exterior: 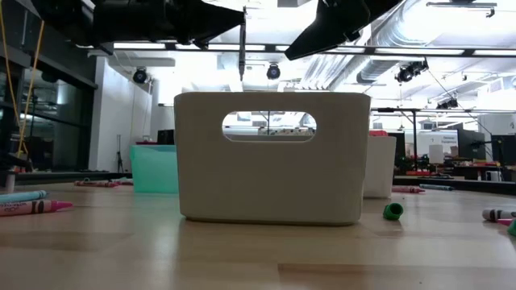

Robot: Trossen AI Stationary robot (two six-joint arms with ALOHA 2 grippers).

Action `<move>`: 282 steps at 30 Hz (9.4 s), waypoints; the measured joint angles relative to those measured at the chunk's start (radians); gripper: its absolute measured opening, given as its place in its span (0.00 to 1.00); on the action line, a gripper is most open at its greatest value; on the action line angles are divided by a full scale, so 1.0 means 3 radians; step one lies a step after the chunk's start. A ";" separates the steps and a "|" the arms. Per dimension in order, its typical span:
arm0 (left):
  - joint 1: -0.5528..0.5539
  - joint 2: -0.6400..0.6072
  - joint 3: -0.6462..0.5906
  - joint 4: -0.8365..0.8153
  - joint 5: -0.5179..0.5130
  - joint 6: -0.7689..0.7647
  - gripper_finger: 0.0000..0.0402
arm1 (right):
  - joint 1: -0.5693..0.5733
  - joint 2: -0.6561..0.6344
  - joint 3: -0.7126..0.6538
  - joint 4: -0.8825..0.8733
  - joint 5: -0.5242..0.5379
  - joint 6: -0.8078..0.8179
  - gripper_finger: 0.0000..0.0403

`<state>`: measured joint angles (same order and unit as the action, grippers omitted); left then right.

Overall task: Sort crayons
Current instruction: Put the white crayon into the gray bin

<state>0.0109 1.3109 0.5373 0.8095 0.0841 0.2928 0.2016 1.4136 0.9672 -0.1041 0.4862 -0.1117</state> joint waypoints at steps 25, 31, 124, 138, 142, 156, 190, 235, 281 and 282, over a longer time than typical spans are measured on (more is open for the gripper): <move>-0.0354 0.0814 0.0611 -0.0726 0.0961 0.0562 0.00 | 0.0000 -0.0001 0.0000 -0.0425 0.0387 0.0127 0.53; -0.0485 0.0814 0.0736 -0.1129 0.0526 0.0704 0.01 | 0.0000 -0.0001 0.0000 -0.0441 0.0385 0.0186 0.53; 0.0290 -0.1129 -0.0557 -0.0631 -0.0247 -0.0271 0.42 | 0.1430 0.1286 0.0049 -0.1670 -0.3131 0.6542 0.49; 0.0290 -0.1129 -0.0557 -0.0690 -0.0247 -0.0272 0.42 | 0.1466 0.1277 -0.0125 -0.1355 -0.3170 0.6631 0.12; 0.0287 -0.1129 -0.0557 -0.0690 -0.0381 -0.0271 0.42 | 0.1466 0.1279 -0.0127 -0.1335 -0.3219 0.6500 0.02; 0.0289 -0.1231 -0.0556 -0.0712 -0.0617 -0.0246 0.42 | 0.1474 0.1025 -0.0140 -0.1149 -0.3195 0.5762 0.01; 0.0286 -0.1255 -0.0556 -0.0643 -0.0205 -0.0247 0.42 | -0.0830 0.0307 -0.0635 0.2139 -0.1678 -0.0285 0.00; 0.0286 -0.0860 -0.0556 -0.0063 -0.0205 -0.0097 0.42 | 0.0009 0.0324 -0.0853 0.2039 -0.1831 -0.0233 0.00; 0.0286 -0.0907 -0.0540 -0.0616 -0.0206 -0.0321 0.42 | -0.0078 -0.0121 -0.0650 0.1084 -0.0453 -0.0079 0.39; 0.0287 -0.0926 -0.0479 -0.0868 -0.0206 -0.0350 0.42 | -0.0078 -0.0119 -0.0651 0.1063 -0.0228 -0.0075 0.39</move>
<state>0.0971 1.0332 0.3937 0.5492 0.0223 0.1877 0.1783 1.3777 0.7719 0.2149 0.4177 -0.1343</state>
